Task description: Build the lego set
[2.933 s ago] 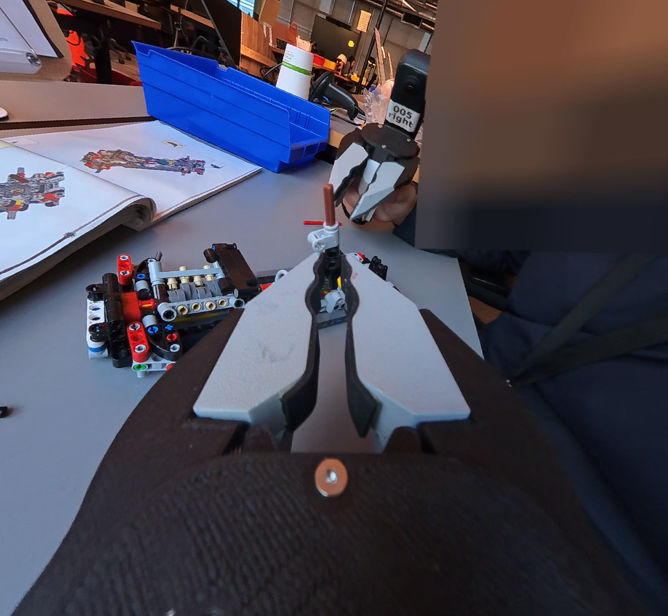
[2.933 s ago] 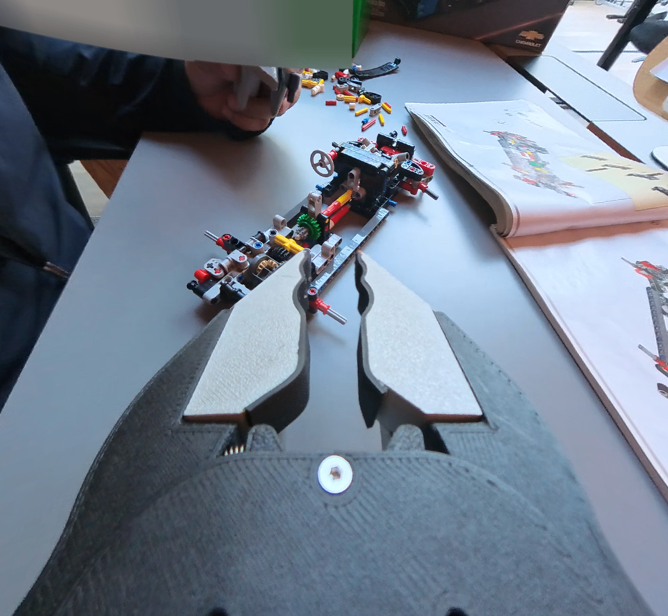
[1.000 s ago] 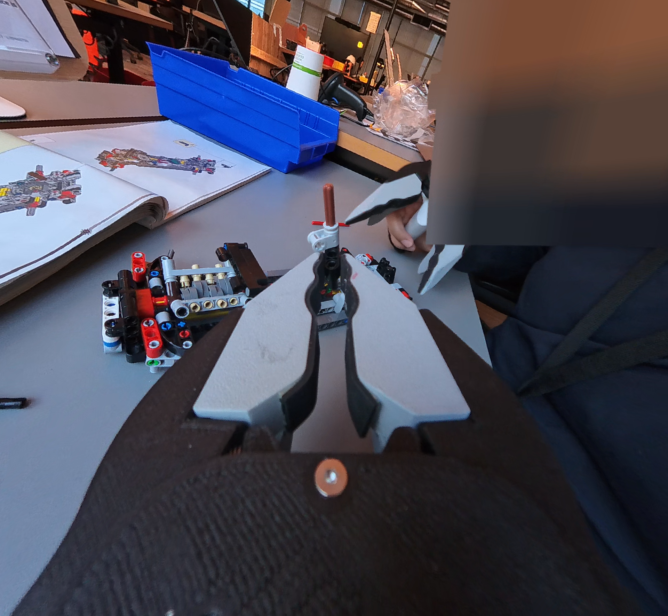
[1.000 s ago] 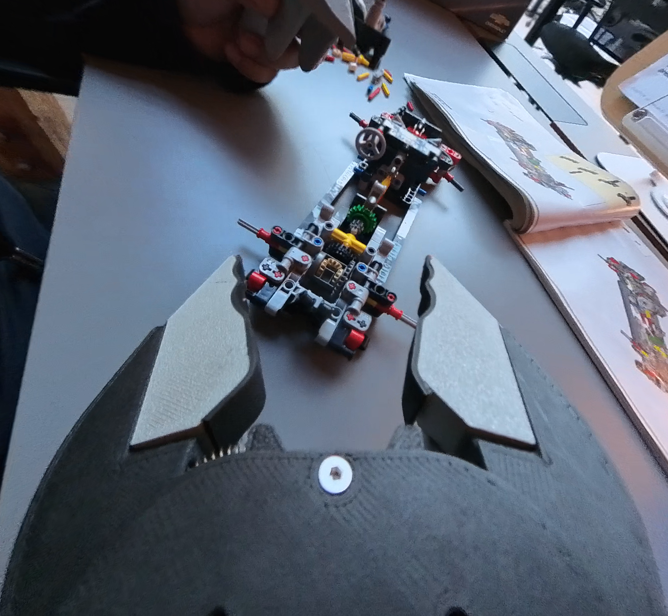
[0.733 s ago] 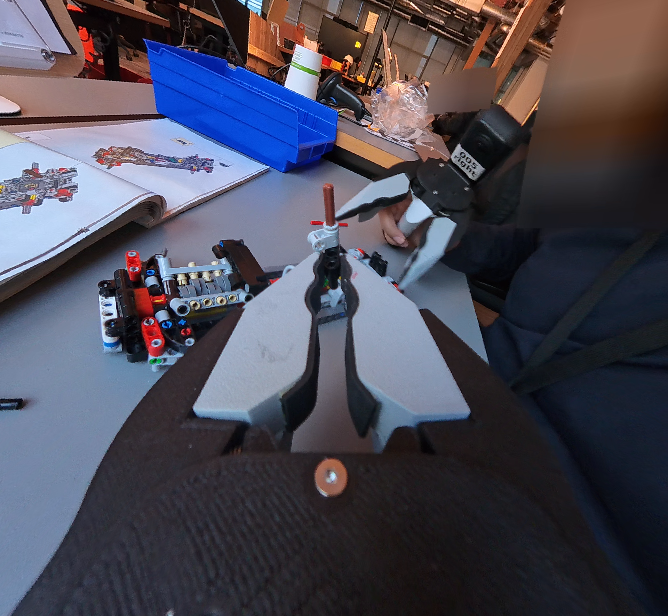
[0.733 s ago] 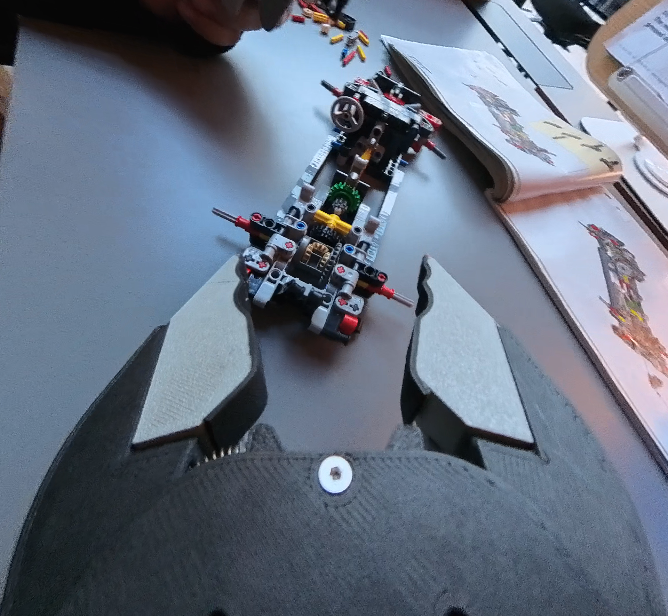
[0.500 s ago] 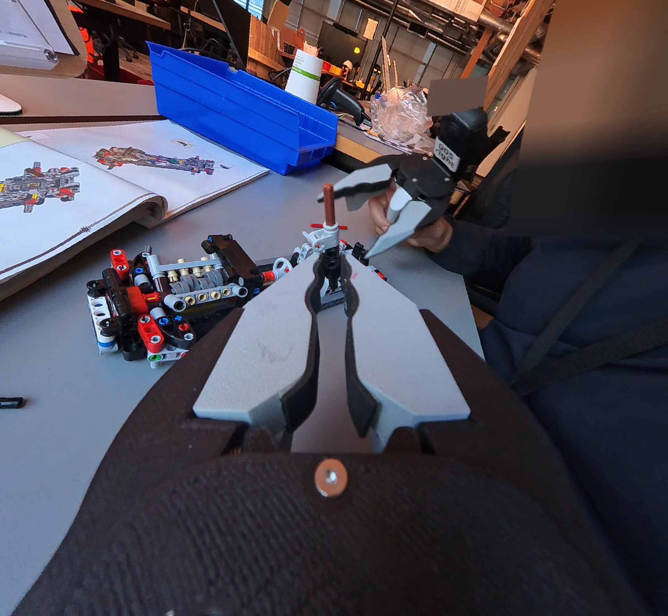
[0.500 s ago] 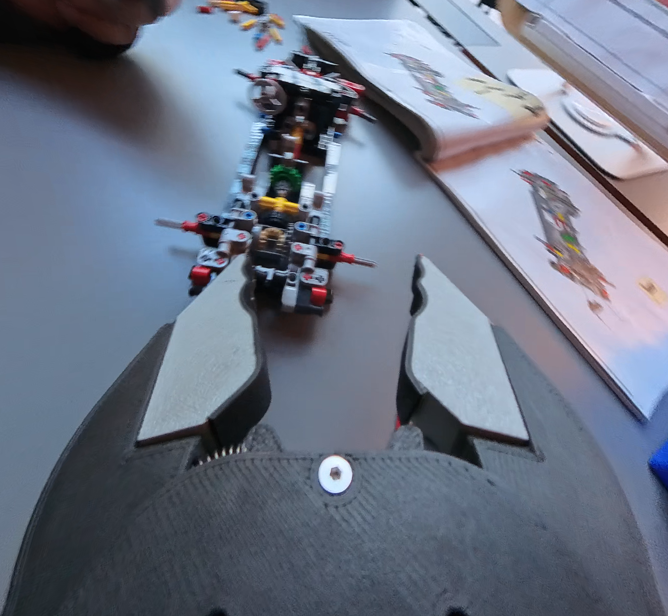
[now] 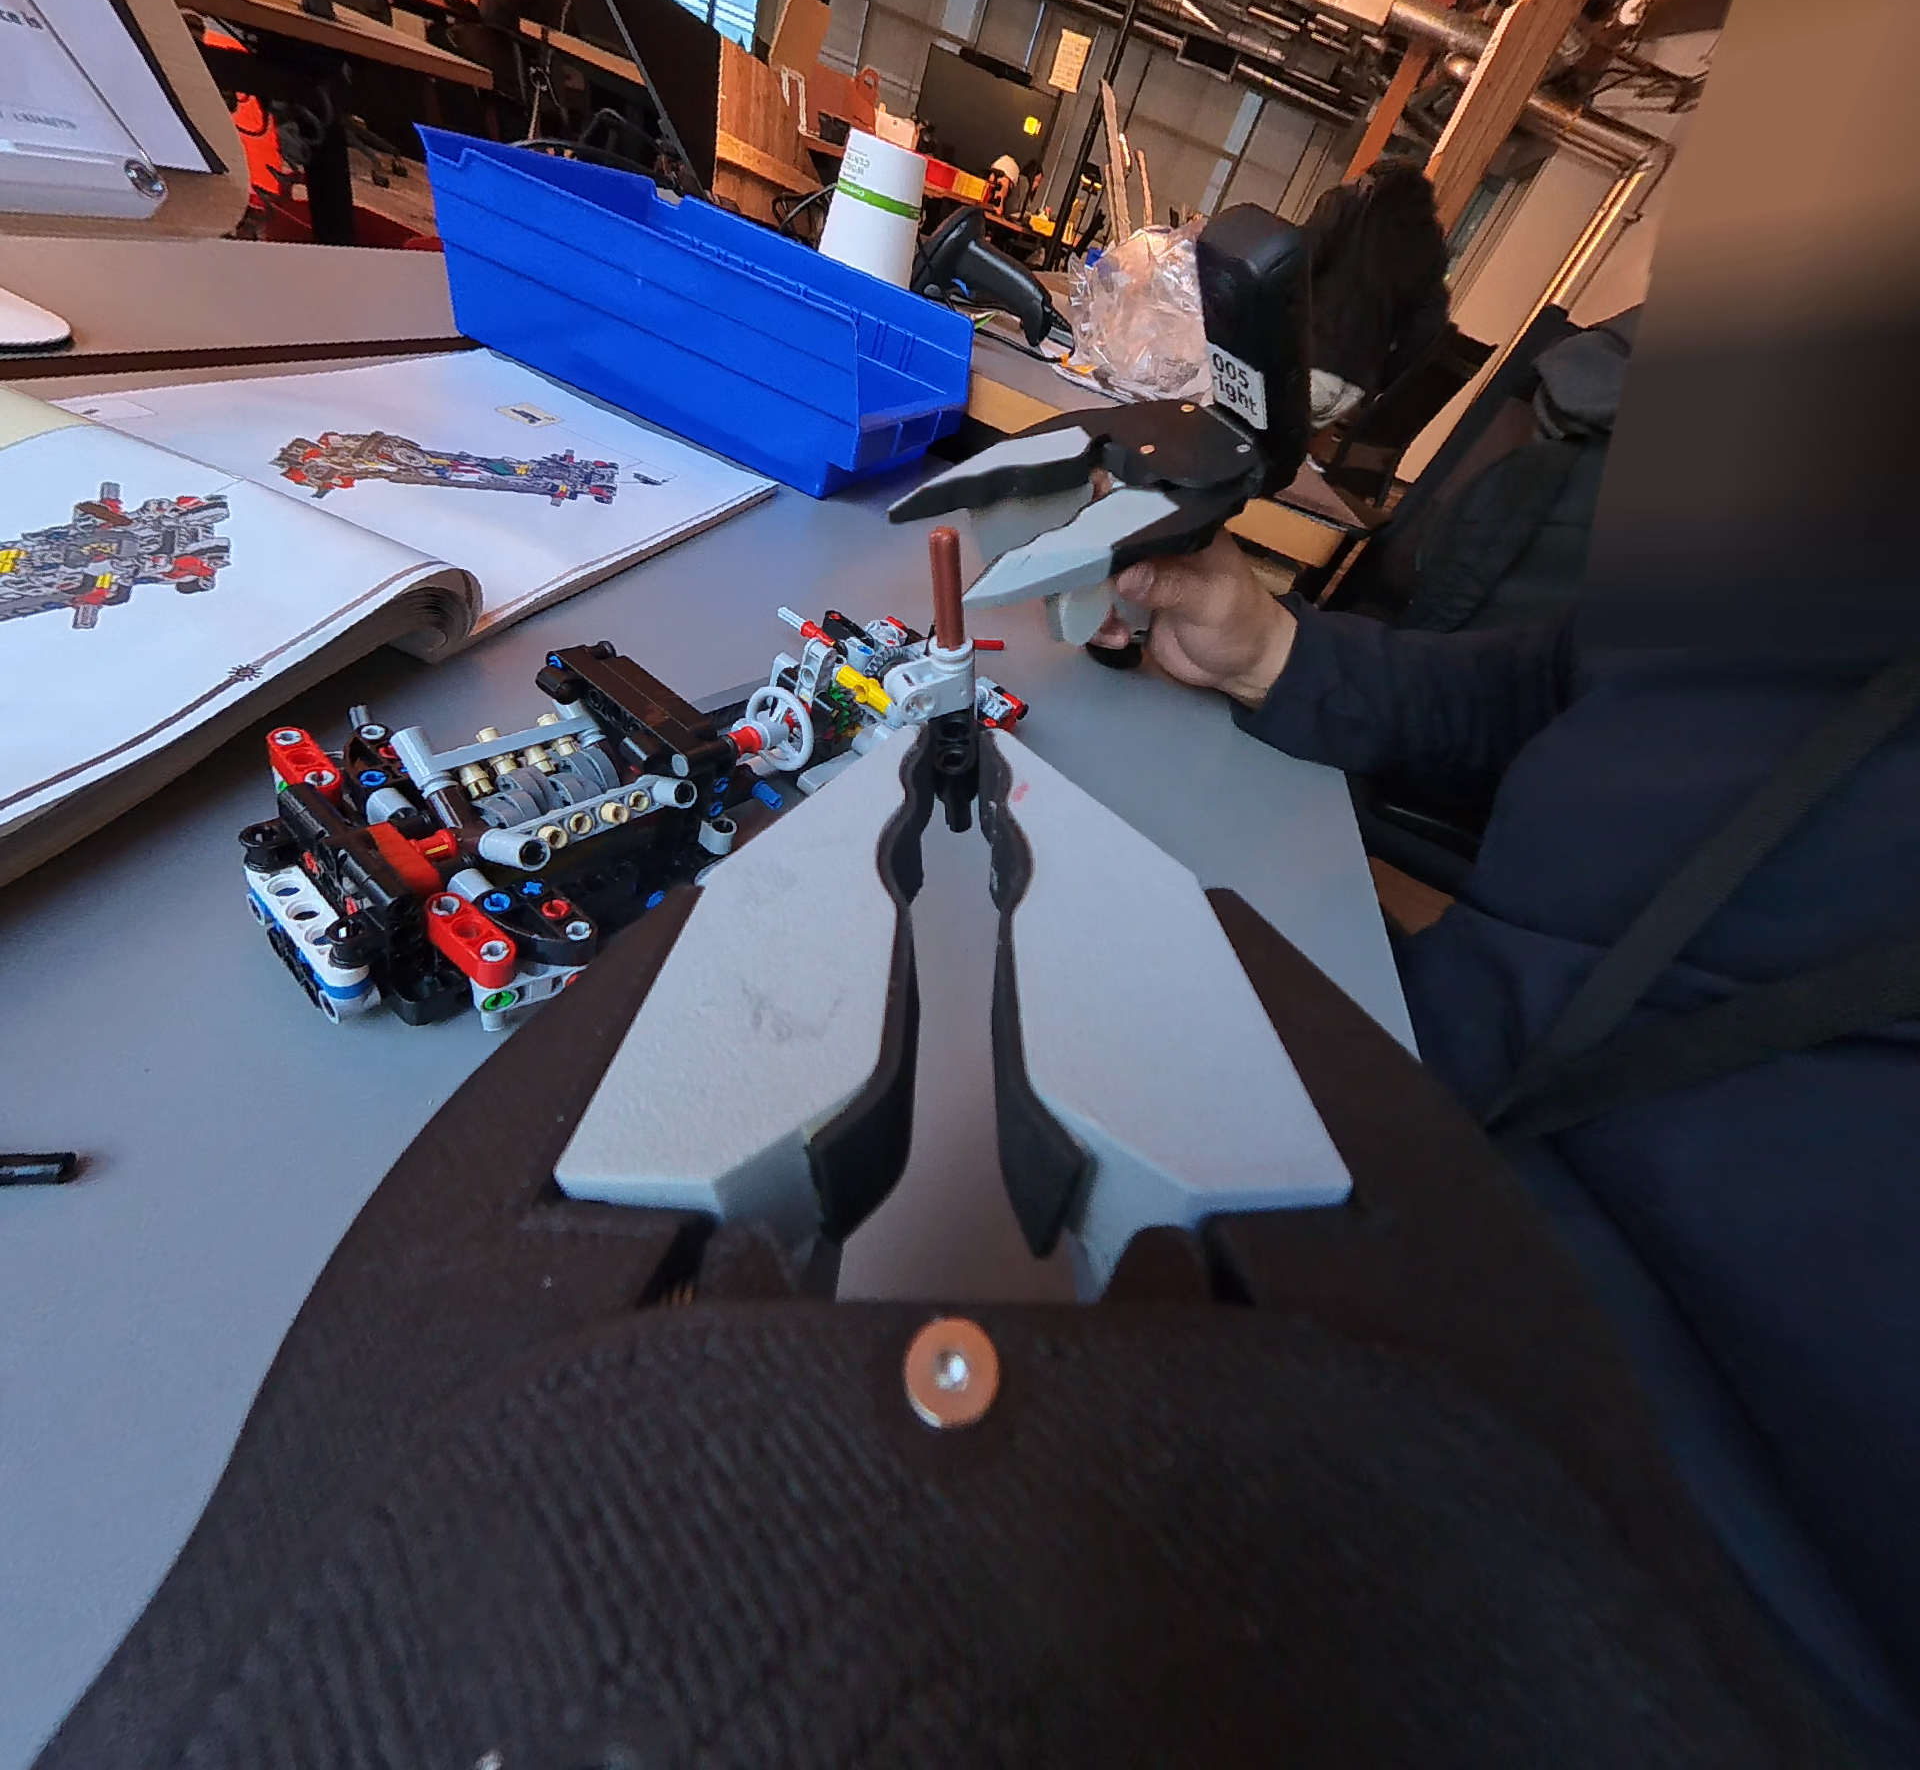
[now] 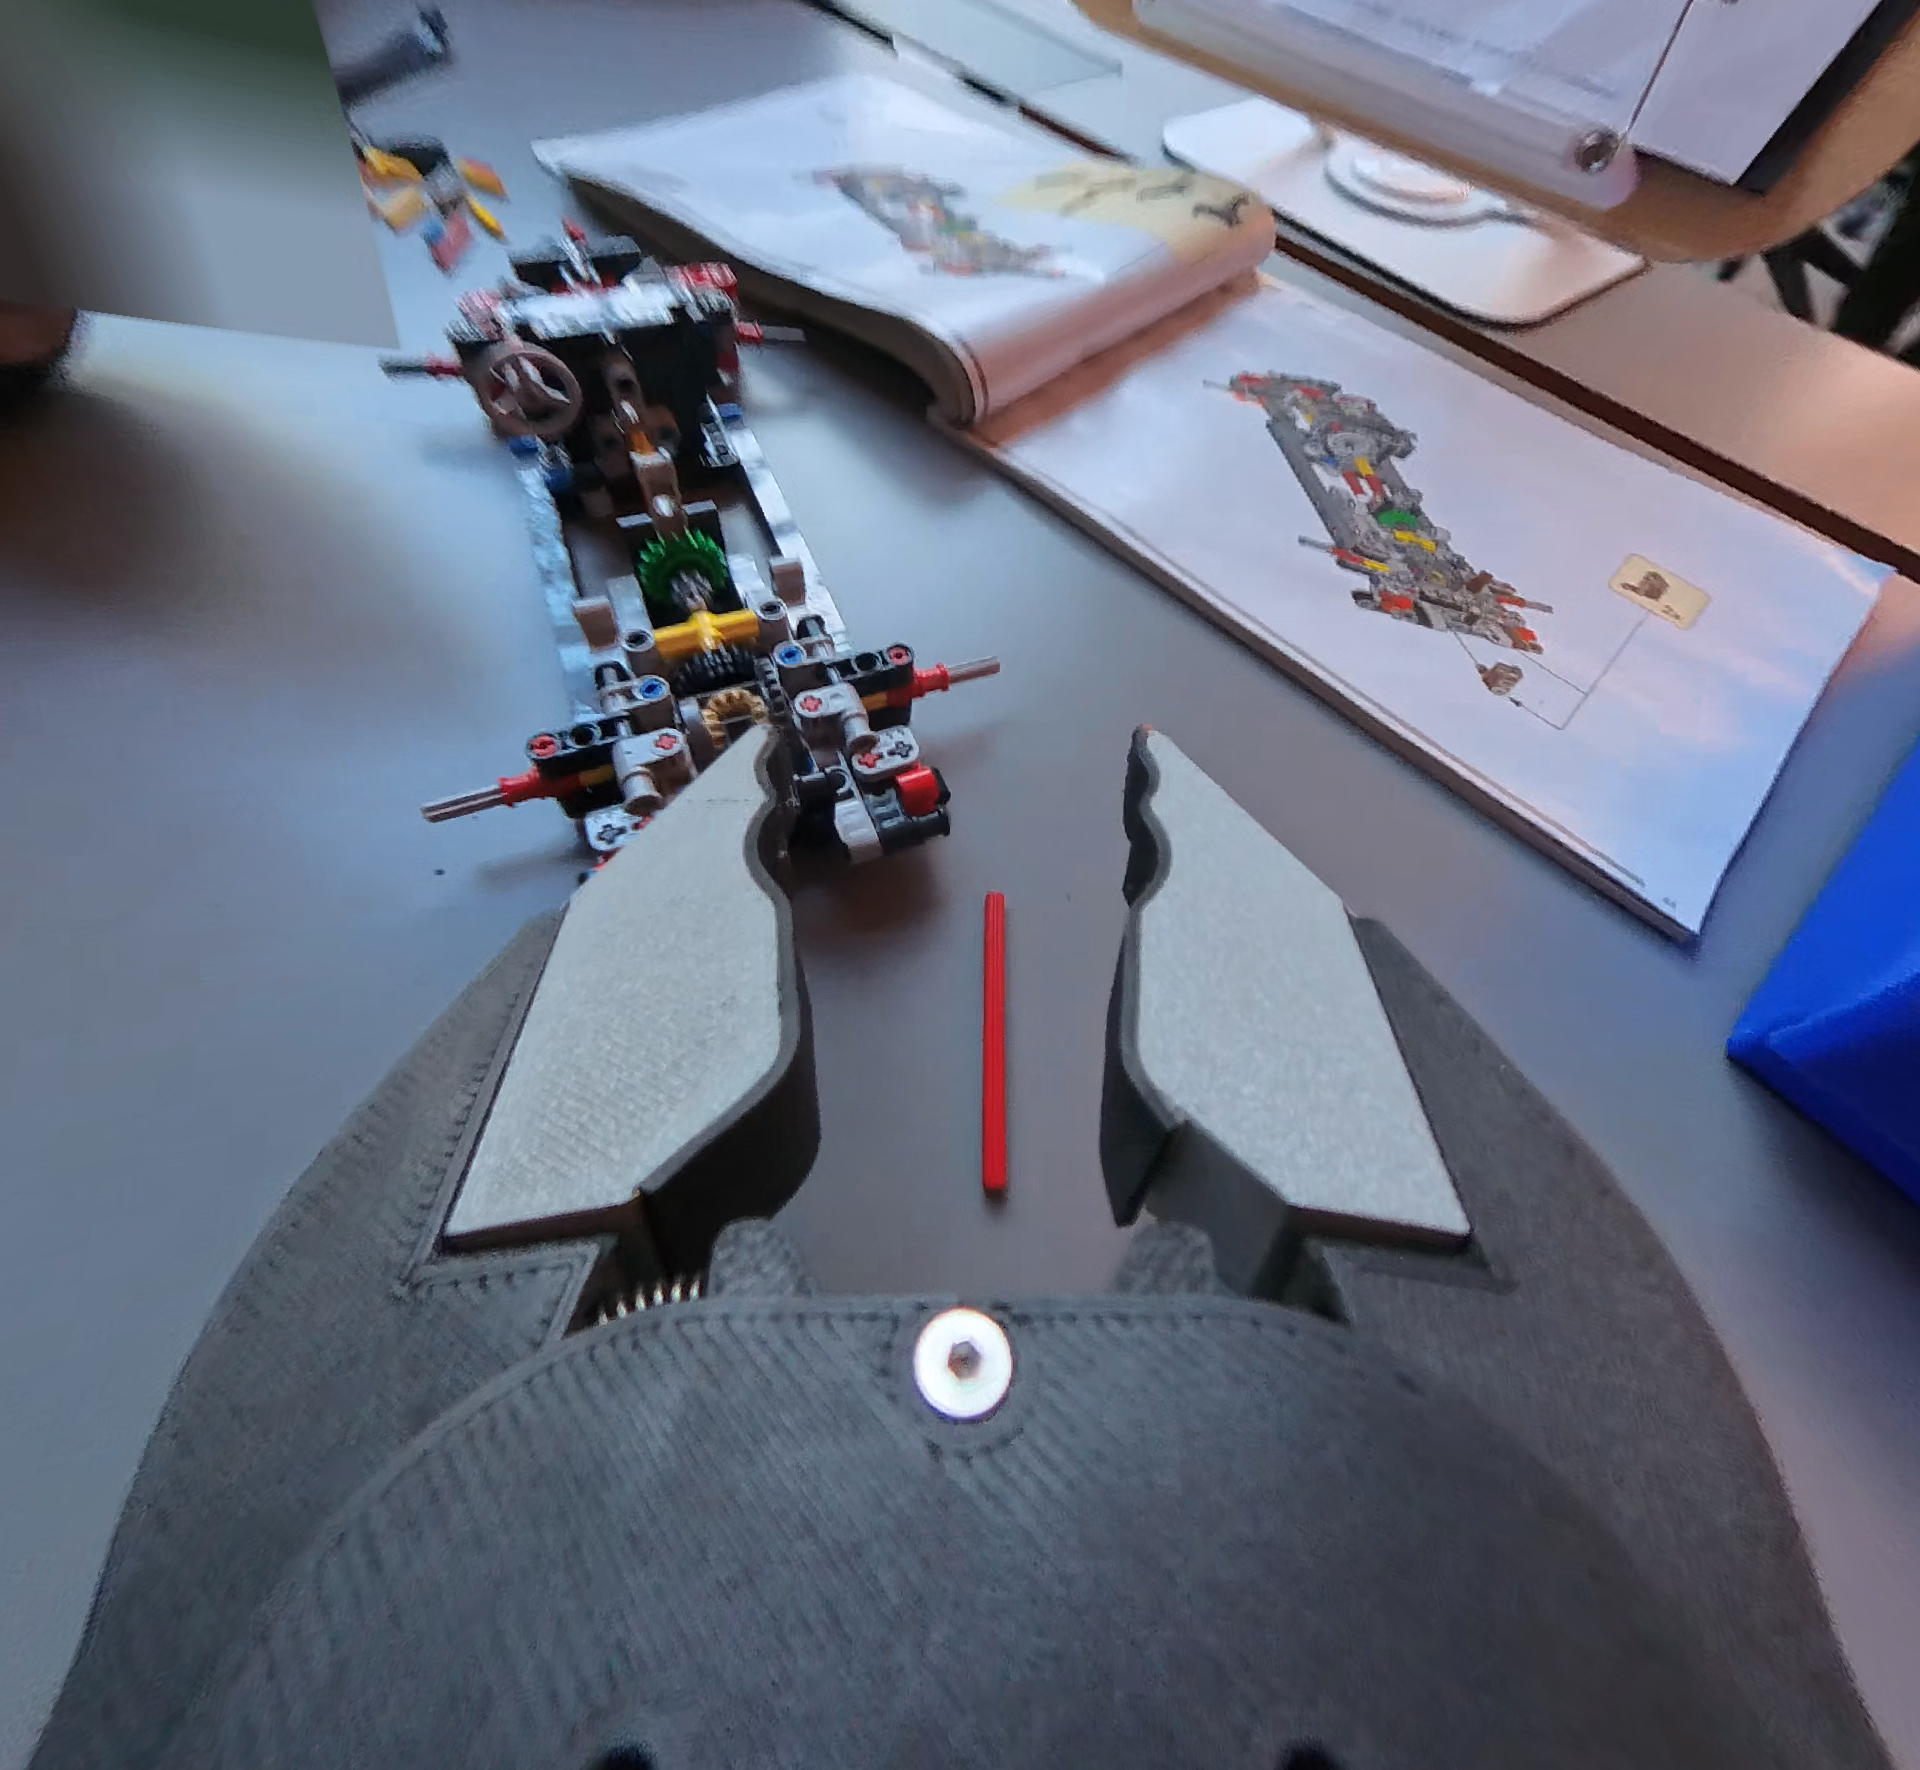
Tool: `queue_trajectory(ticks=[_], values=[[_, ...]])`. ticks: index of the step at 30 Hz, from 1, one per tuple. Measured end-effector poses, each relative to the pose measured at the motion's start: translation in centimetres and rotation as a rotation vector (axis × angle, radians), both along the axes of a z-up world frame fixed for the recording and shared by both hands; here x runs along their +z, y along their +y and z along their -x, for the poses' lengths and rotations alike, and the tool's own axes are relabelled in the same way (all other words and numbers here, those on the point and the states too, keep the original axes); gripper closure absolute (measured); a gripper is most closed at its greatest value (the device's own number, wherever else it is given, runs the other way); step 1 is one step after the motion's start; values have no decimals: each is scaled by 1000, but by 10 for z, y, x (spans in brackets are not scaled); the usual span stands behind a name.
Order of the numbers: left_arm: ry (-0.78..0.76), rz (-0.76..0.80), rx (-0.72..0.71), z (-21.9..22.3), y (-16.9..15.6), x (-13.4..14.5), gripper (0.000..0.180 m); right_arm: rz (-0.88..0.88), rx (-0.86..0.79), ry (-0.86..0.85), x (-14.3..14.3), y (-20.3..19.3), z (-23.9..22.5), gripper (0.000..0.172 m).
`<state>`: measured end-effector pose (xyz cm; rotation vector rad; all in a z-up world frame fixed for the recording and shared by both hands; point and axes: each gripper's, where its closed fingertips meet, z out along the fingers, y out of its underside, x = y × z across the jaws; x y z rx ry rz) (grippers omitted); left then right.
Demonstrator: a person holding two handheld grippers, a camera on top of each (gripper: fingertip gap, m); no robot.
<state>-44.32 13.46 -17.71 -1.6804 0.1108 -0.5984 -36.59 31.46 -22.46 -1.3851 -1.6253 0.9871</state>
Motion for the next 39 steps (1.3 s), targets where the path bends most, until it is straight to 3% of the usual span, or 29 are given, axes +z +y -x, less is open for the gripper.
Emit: queue_trajectory(ticks=[5, 12, 17, 20, 24, 28, 31, 35, 39], values=[[3, -1, 0, 0, 0, 0, 176, -11, 63, -35, -5, 11, -19, 120], [-6, 3, -3, 0, 0, 0, 176, -154, -9, -178, -29, 21, -52, 129], [10, 6, -7, -2, 0, -1, 175, -200, -28, -275, -45, 30, -50, 137], [11, 2, -10, -2, 0, -1, 176, -186, 32, -312, -51, 28, -46, 170], [20, 4, -16, -4, -1, -1, 176, -280, -31, -304, -51, 63, -31, 171], [27, 25, -49, -10, -1, -4, 176, -241, -57, -311, -51, 85, -18, 171], [21, 44, -86, -16, -1, -7, 176, -232, -44, -310, -51, 86, -17, 170], [-4, 75, -170, -29, -3, -10, 176, -266, -12, -225, -38, 78, -17, 150], [-136, 132, -342, -54, -6, -10, 176, -197, 64, -102, -15, 60, -19, 146]])
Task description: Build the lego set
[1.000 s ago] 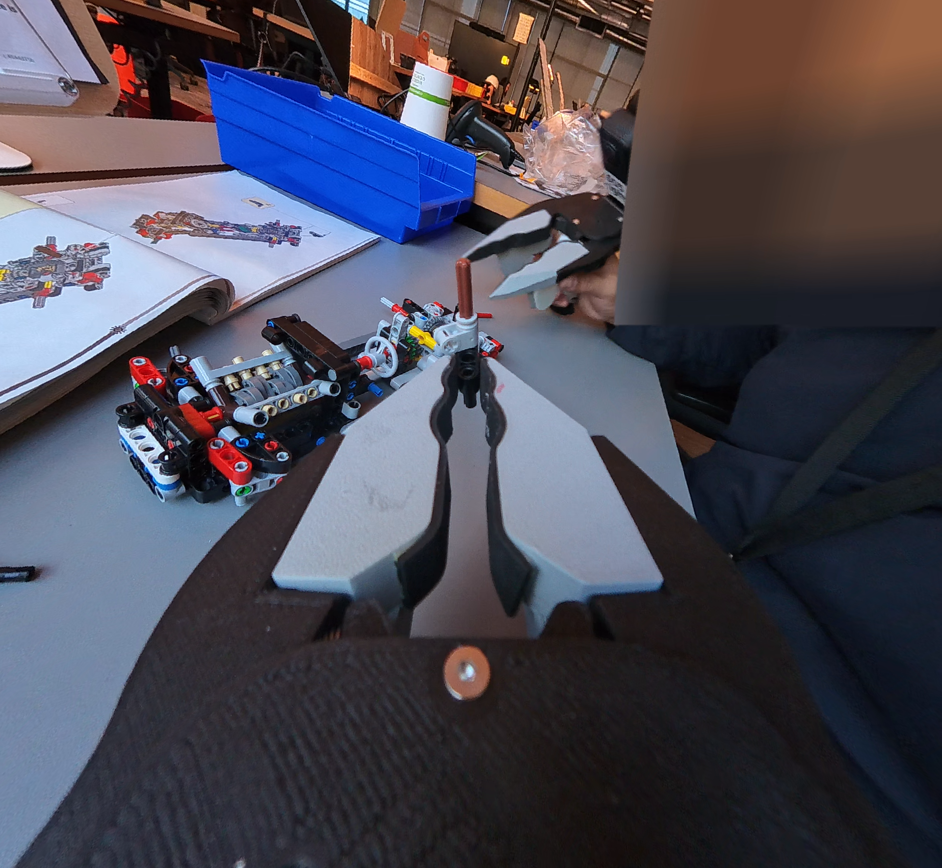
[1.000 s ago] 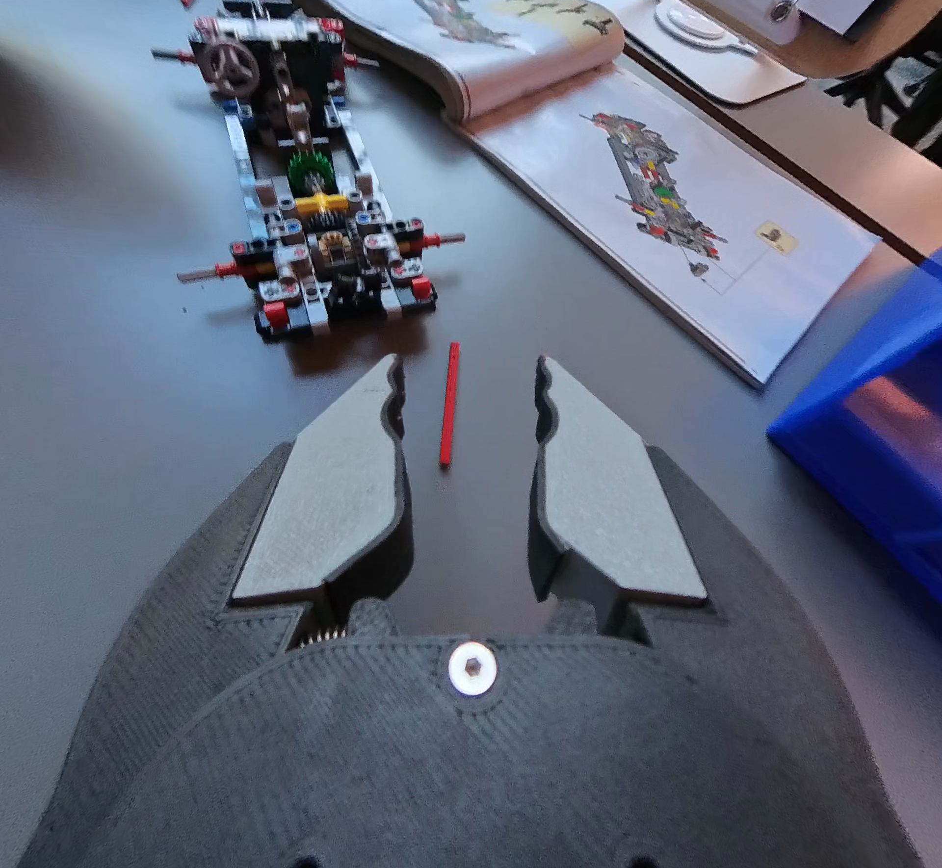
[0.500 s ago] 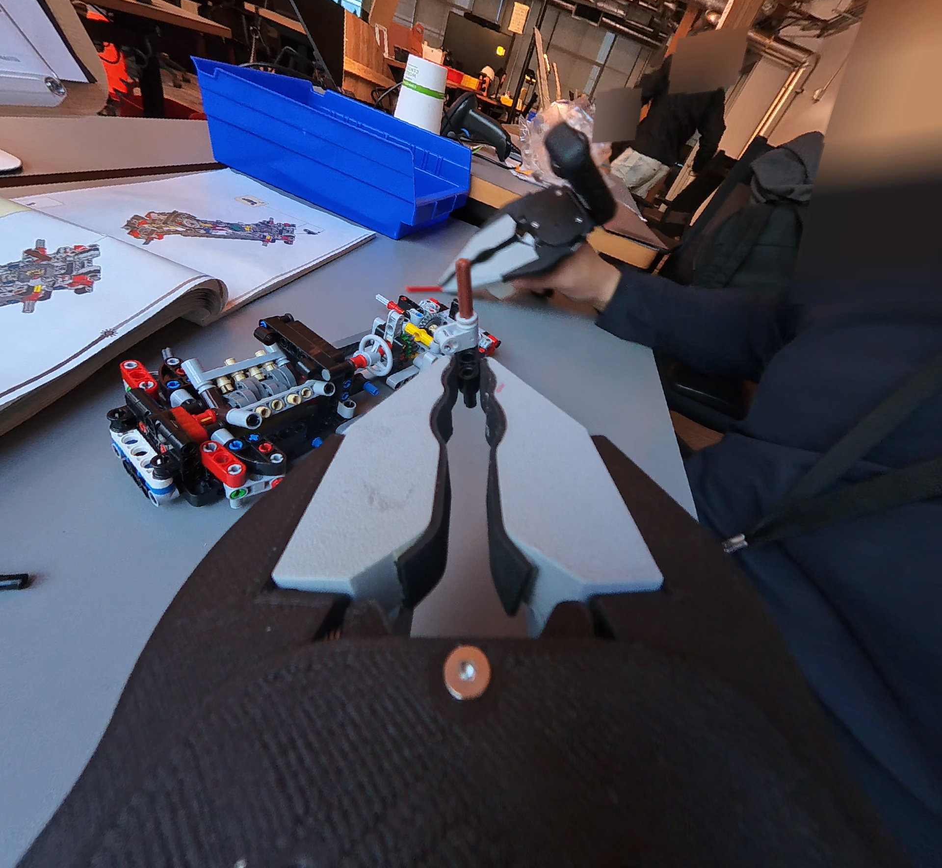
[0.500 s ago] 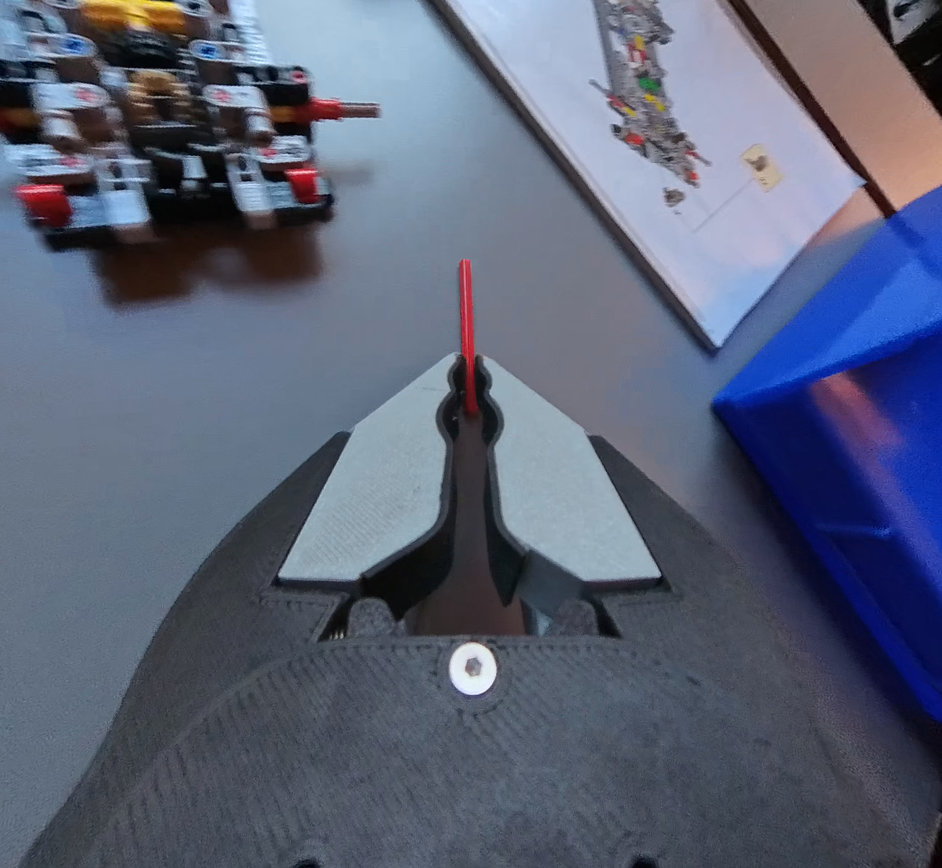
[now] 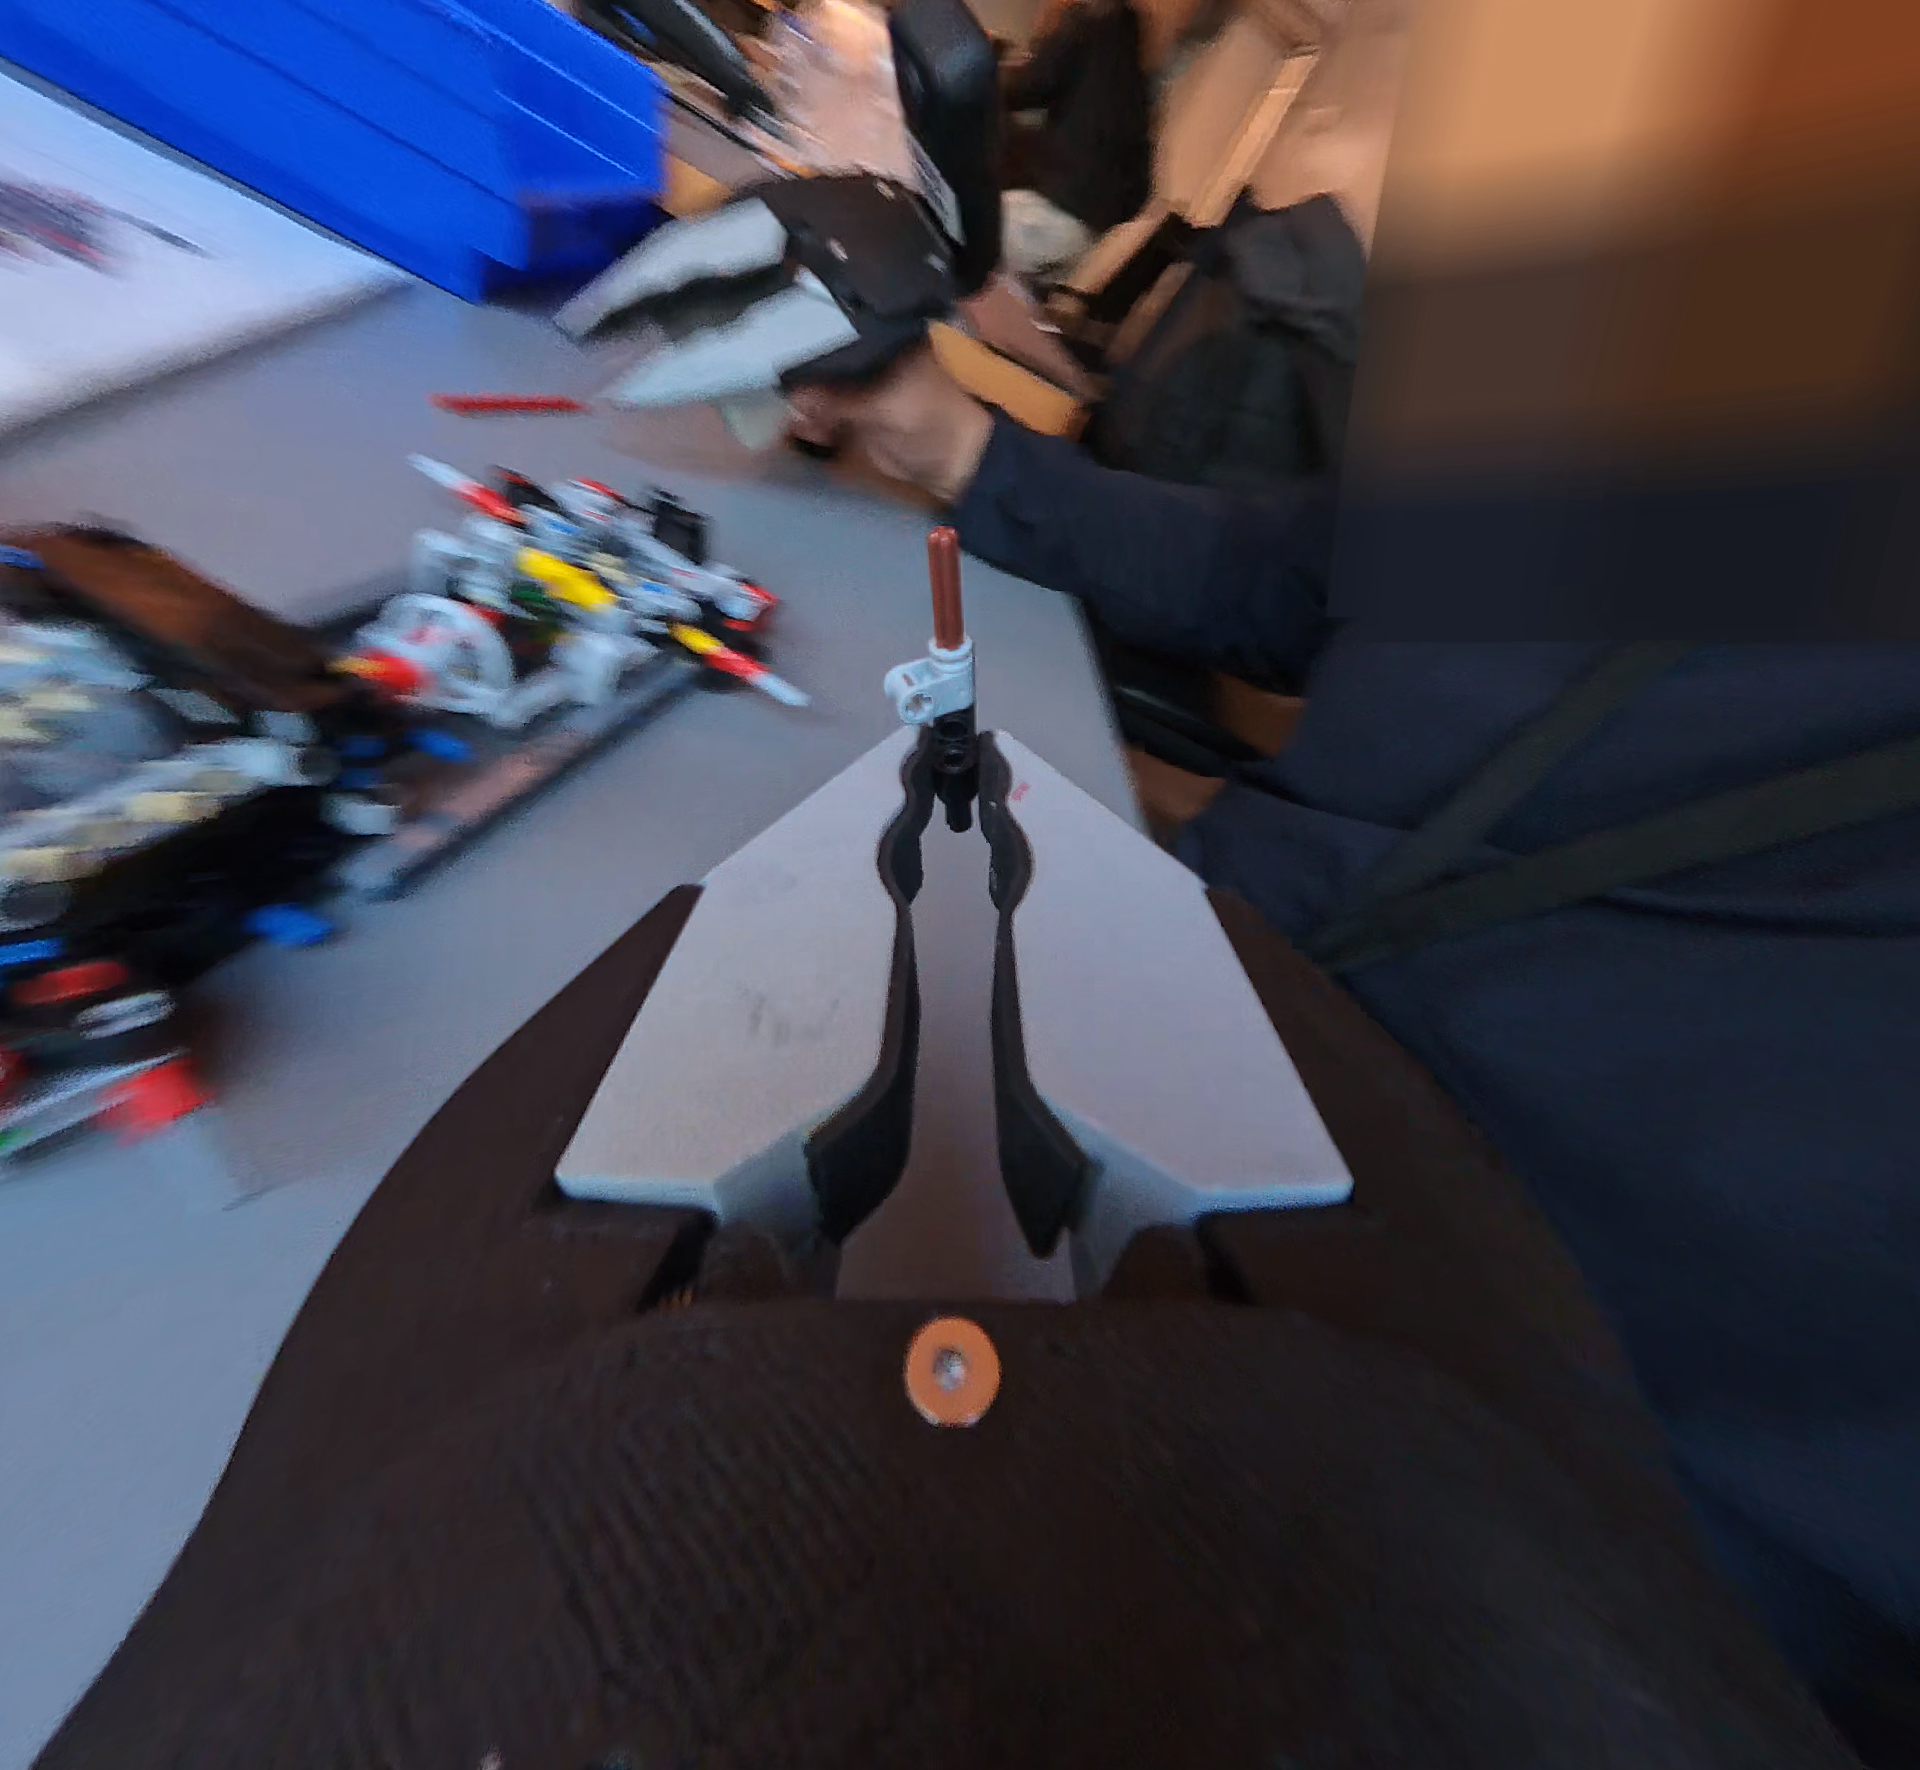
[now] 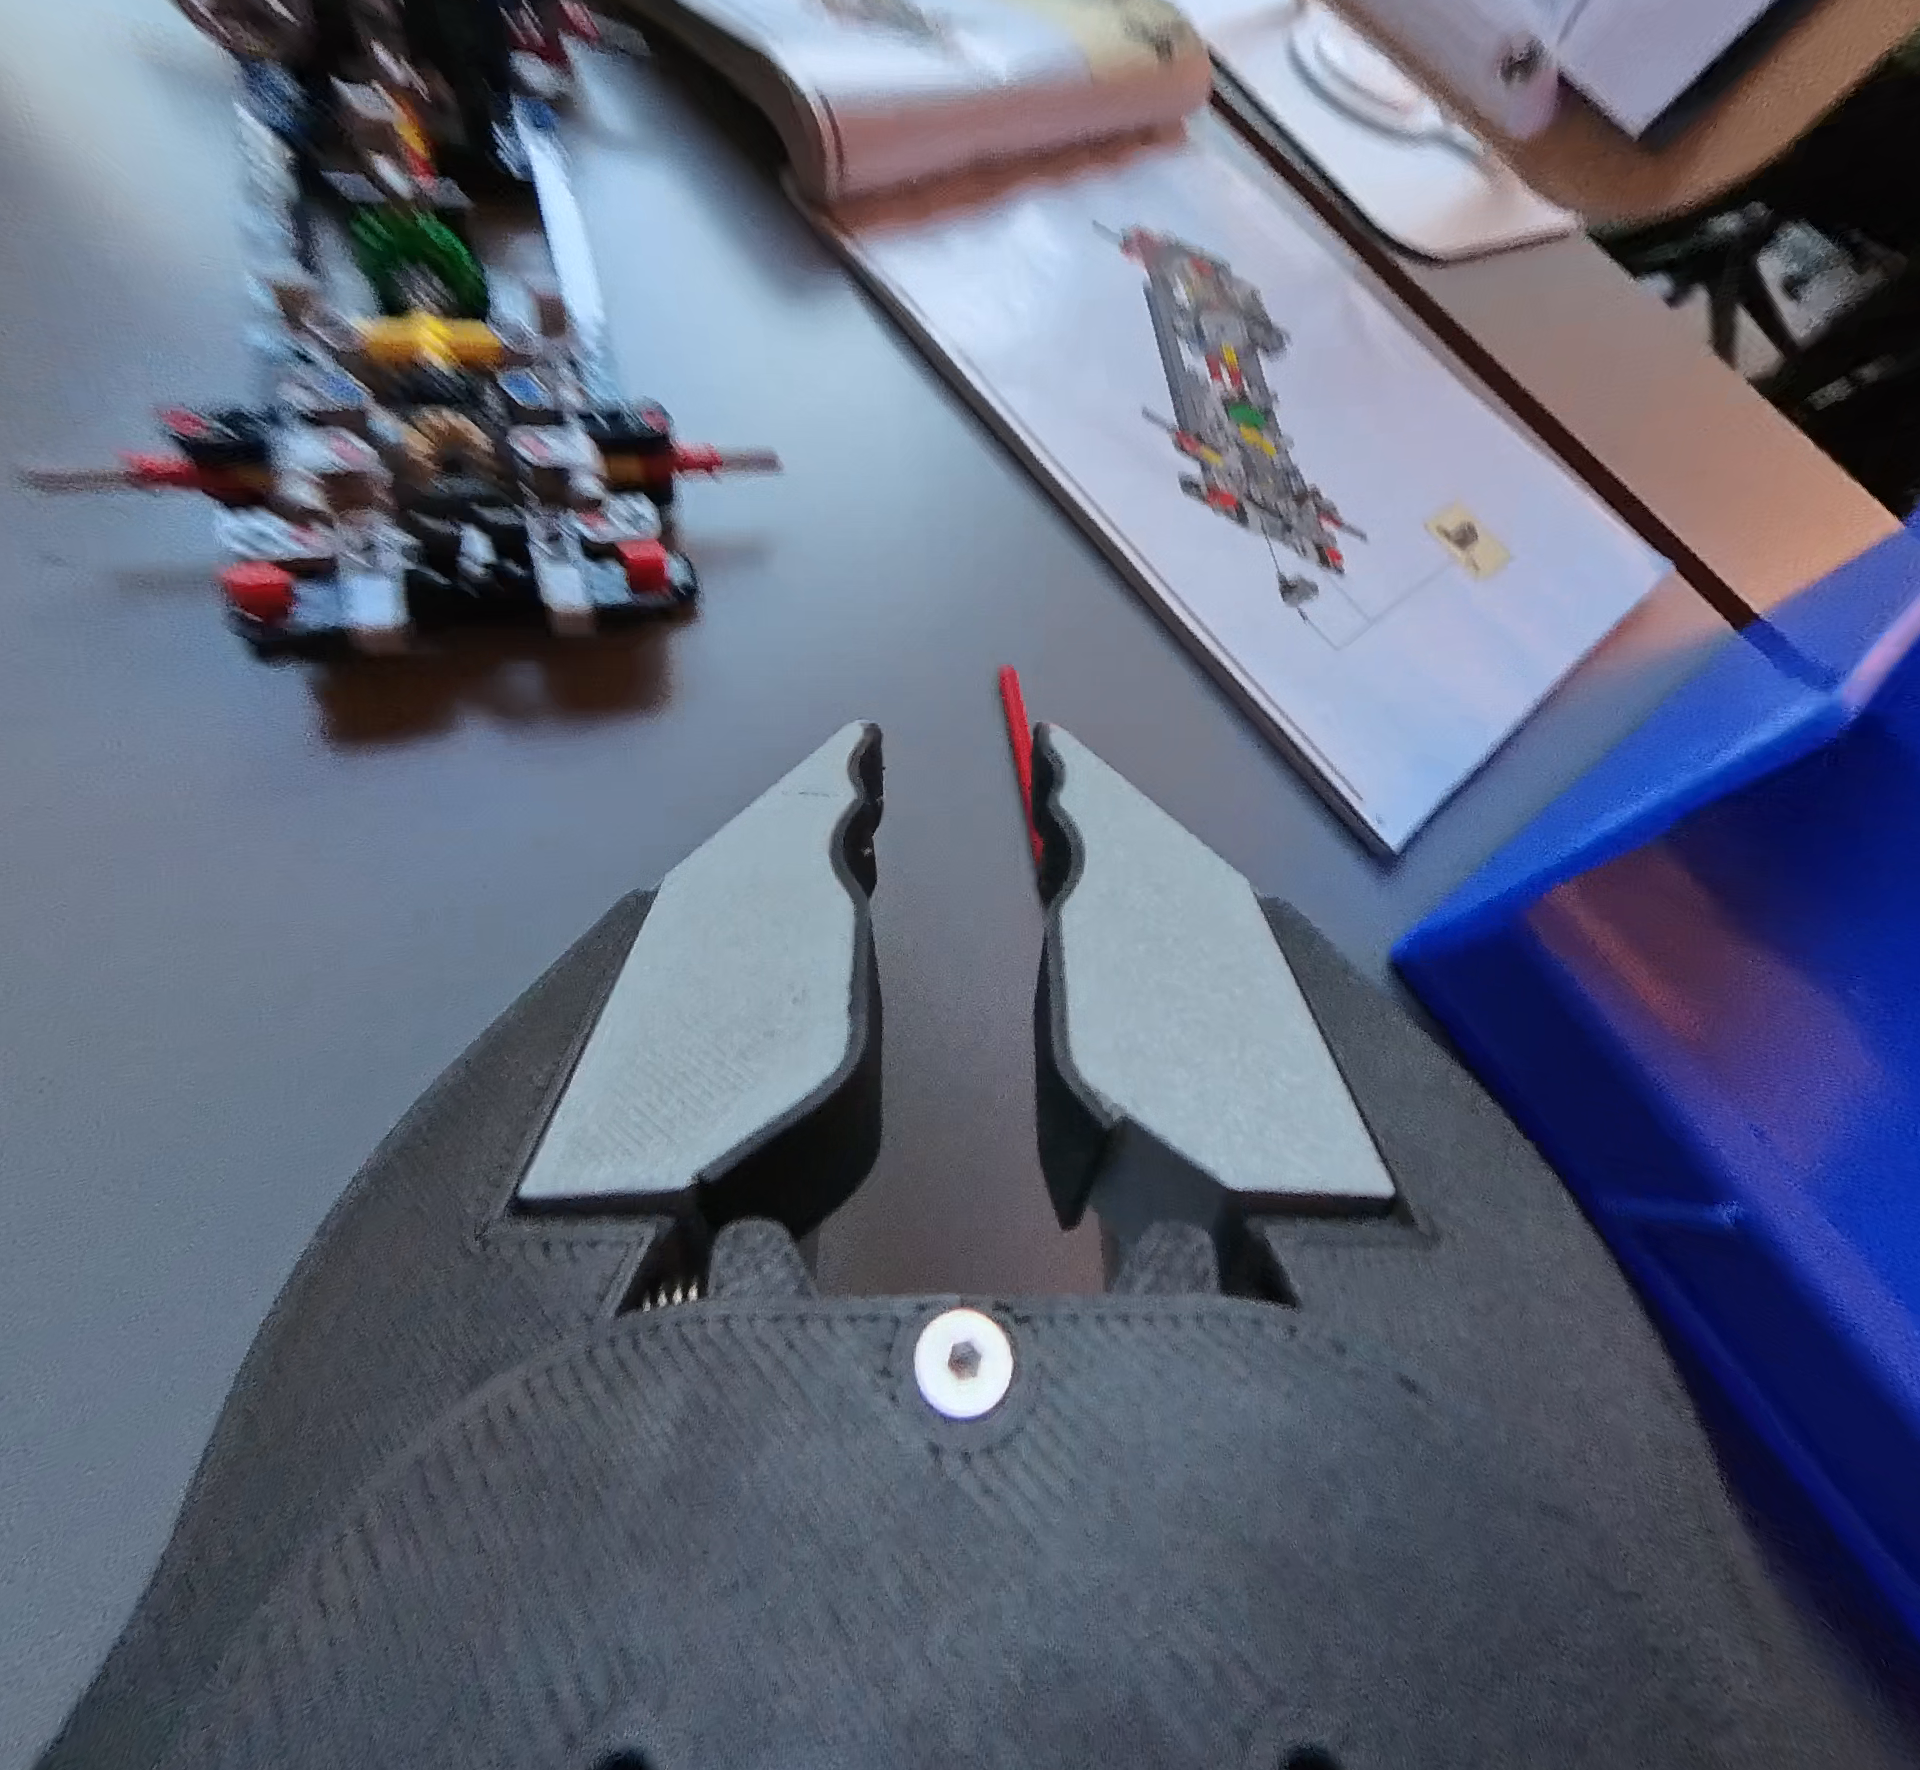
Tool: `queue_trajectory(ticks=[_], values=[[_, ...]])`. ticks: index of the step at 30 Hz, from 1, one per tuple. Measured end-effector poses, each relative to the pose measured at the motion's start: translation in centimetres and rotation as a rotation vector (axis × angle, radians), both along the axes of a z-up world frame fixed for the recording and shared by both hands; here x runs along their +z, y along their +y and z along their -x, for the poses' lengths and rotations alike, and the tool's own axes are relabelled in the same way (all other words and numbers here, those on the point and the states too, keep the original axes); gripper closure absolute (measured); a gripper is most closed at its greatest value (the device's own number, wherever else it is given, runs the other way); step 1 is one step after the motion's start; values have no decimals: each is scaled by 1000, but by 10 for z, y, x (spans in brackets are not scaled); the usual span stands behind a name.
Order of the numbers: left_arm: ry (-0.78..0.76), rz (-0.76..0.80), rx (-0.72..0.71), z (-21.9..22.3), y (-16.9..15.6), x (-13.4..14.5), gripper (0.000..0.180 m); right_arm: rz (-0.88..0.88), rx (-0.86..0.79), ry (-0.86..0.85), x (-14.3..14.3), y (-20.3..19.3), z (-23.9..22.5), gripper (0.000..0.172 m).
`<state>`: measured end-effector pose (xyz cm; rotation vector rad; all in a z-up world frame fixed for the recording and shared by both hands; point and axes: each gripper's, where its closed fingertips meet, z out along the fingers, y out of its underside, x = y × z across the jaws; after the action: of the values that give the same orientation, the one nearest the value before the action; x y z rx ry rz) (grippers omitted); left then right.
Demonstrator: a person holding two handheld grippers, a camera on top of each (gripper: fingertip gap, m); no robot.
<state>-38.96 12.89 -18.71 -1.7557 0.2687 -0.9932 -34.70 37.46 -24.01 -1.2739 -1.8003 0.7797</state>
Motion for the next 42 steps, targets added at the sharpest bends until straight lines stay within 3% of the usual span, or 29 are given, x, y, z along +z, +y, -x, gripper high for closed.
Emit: queue_trajectory(ticks=[3, 5, 7, 12, 15, 19, 23, 29, 34, 42], values=[[-107, 45, -116, -19, 2, 2, 176, 164, 184, 127, 34, -40, -2, 148], [-79, 88, -141, -27, 9, -4, 176, 272, 357, 172, 54, -79, -5, 154], [-34, 117, -169, -35, 18, -9, 176, 367, 507, 149, 62, -114, -7, 153], [-217, 221, -444, -74, 18, 4, 176, 534, 806, 94, 79, -182, -8, 140], [-226, 238, -535, -87, 15, 3, 176, 634, 1000, 53, 92, -206, -25, 148], [-239, 207, -587, -94, 11, 10, 176, 581, 1070, -16, 81, -220, -31, 149], [-247, 206, -616, -96, 7, 9, 176, 603, 1121, -24, 79, -229, -37, 166], [-300, 204, -635, -92, 7, 11, 176, 671, 1148, -3, 82, -231, -38, 170], [-313, 211, -590, -84, 12, 8, 176, 699, 1110, 10, 82, -225, -32, 170], [-206, 183, -471, -71, 23, 0, 180, 772, 1074, 22, 85, -214, -27, 171]])
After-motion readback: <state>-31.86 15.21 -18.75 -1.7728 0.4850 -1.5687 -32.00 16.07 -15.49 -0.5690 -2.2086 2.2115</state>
